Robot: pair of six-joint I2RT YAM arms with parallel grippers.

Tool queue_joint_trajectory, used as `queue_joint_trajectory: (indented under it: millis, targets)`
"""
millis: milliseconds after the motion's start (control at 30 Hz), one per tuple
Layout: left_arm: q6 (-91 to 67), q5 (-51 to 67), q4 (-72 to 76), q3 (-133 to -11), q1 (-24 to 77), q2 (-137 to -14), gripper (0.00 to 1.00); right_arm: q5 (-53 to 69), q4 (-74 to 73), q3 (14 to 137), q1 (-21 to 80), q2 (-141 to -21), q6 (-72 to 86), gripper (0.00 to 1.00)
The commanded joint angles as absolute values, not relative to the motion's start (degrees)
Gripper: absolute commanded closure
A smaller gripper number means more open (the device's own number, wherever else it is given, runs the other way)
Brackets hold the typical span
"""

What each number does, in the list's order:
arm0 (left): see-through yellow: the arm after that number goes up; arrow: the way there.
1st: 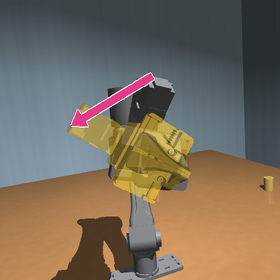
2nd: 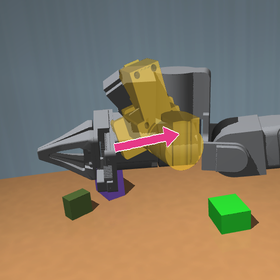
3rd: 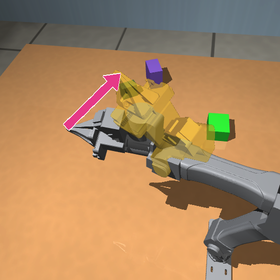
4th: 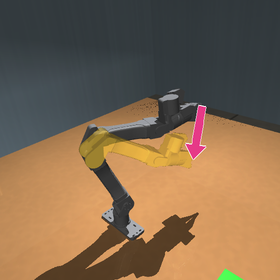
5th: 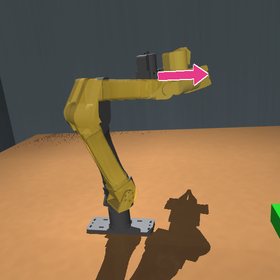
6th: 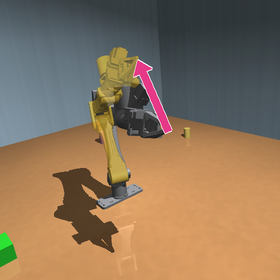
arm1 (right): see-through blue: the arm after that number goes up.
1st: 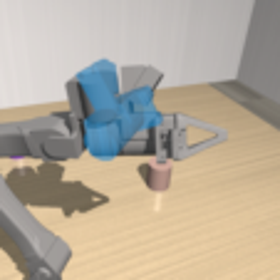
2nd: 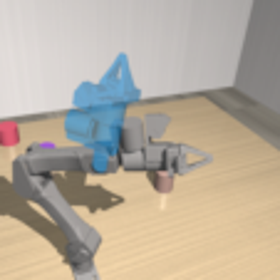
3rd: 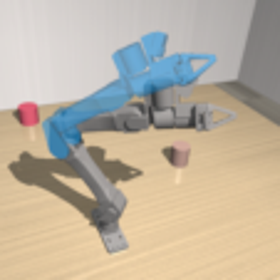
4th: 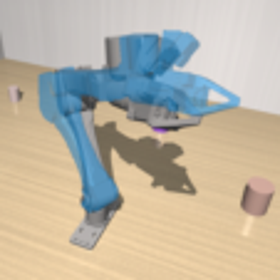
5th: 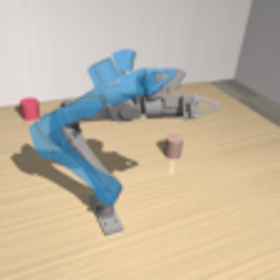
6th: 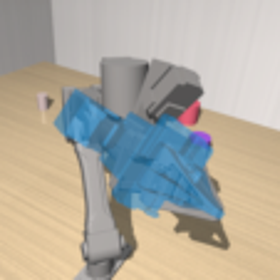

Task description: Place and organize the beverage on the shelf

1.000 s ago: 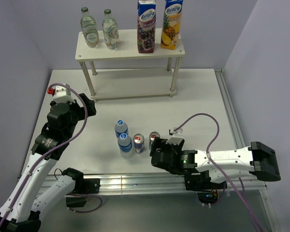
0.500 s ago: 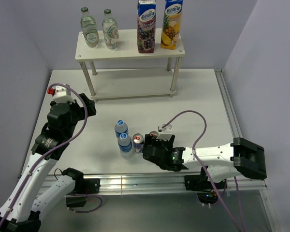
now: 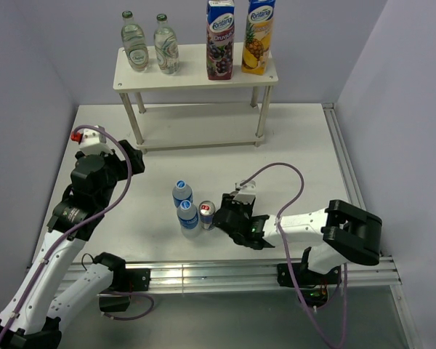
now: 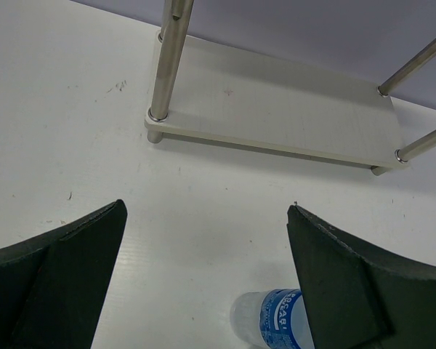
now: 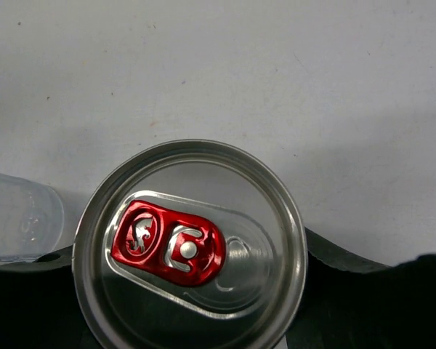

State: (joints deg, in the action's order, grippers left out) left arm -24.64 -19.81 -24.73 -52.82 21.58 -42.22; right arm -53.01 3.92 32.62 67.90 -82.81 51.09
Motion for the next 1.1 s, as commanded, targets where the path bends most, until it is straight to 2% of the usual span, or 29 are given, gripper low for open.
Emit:
queue_joint_trajectory:
  millis: [0,33,67,133,200,633,800,1067]
  targets:
    - [-23.73,-19.16,-23.29,-53.09,21.71,-42.1,0.01,-53.01,5.81,35.5,65.49,-81.48,48.43,0.78]
    - [-23.73,-19.16,-23.47,-53.17,21.71,-42.1,0.01,-52.39,5.71,37.07,64.7,-80.87,46.77,0.81]
    - [-23.64,-19.16,-23.38,-53.17,21.71,-42.1,0.01,-52.03,5.54,38.13,63.9,-79.64,45.8,0.91]
    - [-23.73,-19.16,-23.38,-53.17,21.53,-41.93,0.01,-51.94,3.08,42.77,61.28,-78.93,43.26,0.93]
    - [-23.64,-19.16,-23.29,-53.0,21.45,-41.75,0.01,-51.77,1.85,46.3,58.12,-79.62,39.75,1.0]
    - [-23.73,-18.37,-22.59,-52.82,20.66,-40.7,0.01,-41.32,0.44,76.96,38.34,-100.26,29.45,1.0]
    - [-23.73,-17.49,-22.41,-52.73,20.39,-40.61,0.01,-40.43,0.44,87.51,34.9,-107.48,26.37,1.0]
    - [-23.64,-17.23,-22.32,-52.73,20.13,-40.61,0.01,-39.38,-1.76,97.38,30.59,-116.01,24.7,1.0]
